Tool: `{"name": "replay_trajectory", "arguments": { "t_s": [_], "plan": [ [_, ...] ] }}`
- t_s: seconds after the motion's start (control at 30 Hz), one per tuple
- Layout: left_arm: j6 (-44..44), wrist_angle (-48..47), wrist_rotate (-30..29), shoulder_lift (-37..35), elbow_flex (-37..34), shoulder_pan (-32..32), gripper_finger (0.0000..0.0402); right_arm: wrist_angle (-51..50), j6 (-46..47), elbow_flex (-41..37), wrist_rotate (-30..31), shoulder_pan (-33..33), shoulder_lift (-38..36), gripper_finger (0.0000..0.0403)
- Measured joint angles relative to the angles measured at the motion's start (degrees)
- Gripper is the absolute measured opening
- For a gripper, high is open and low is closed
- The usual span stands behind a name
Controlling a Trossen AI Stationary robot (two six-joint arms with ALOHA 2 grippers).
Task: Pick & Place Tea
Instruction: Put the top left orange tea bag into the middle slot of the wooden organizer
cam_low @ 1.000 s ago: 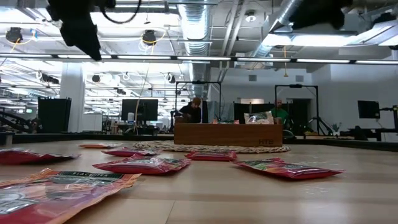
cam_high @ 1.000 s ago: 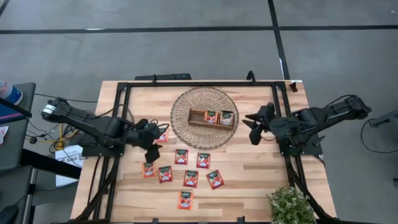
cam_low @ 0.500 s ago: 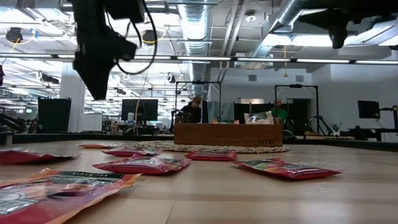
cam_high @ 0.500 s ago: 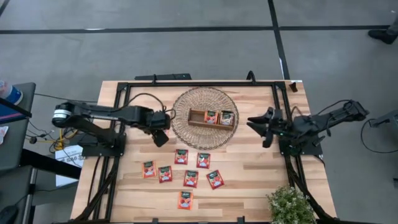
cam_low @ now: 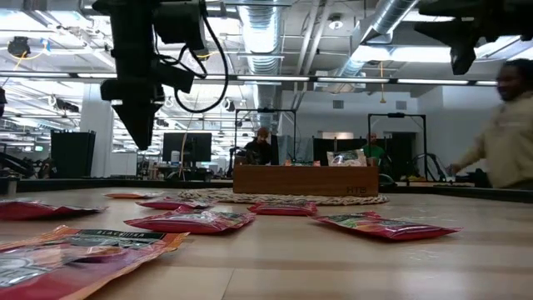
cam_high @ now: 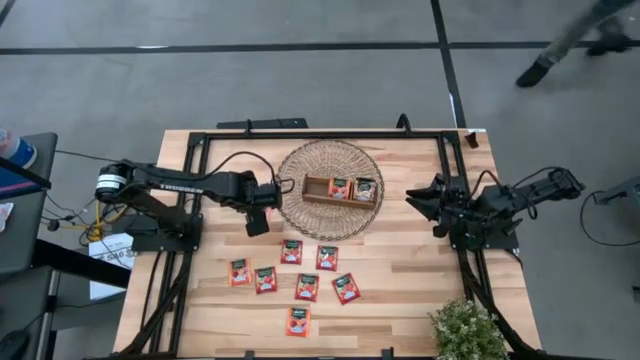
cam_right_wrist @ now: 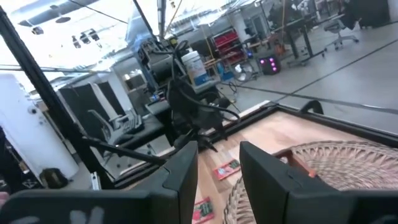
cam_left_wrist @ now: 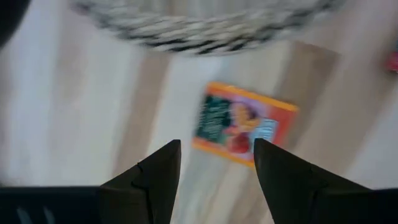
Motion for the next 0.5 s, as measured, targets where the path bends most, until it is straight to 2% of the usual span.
{"name": "replay_trajectory", "arguments": {
  "t_s": [0.2, 0.4, 0.5],
  "plan": [
    [7.4, 1.2, 10.2, 0.0, 0.0, 4.3, 0.0196, -0.5, 0.4, -1.7, -1.3, 0.0, -1.2, 0.0111],
    [11.2, 2.0, 14.4, 0.0, 0.0, 11.1, 0.0196, -0.3, 0.5, -1.7, -6.8, 0.0, -1.2, 0.0111],
    [13.3, 3.3, 15.9, 0.0, 0.0, 12.5, 0.0196, 0.0, 0.5, -1.7, -7.7, 0.0, -1.2, 0.0111]
  ]
}}
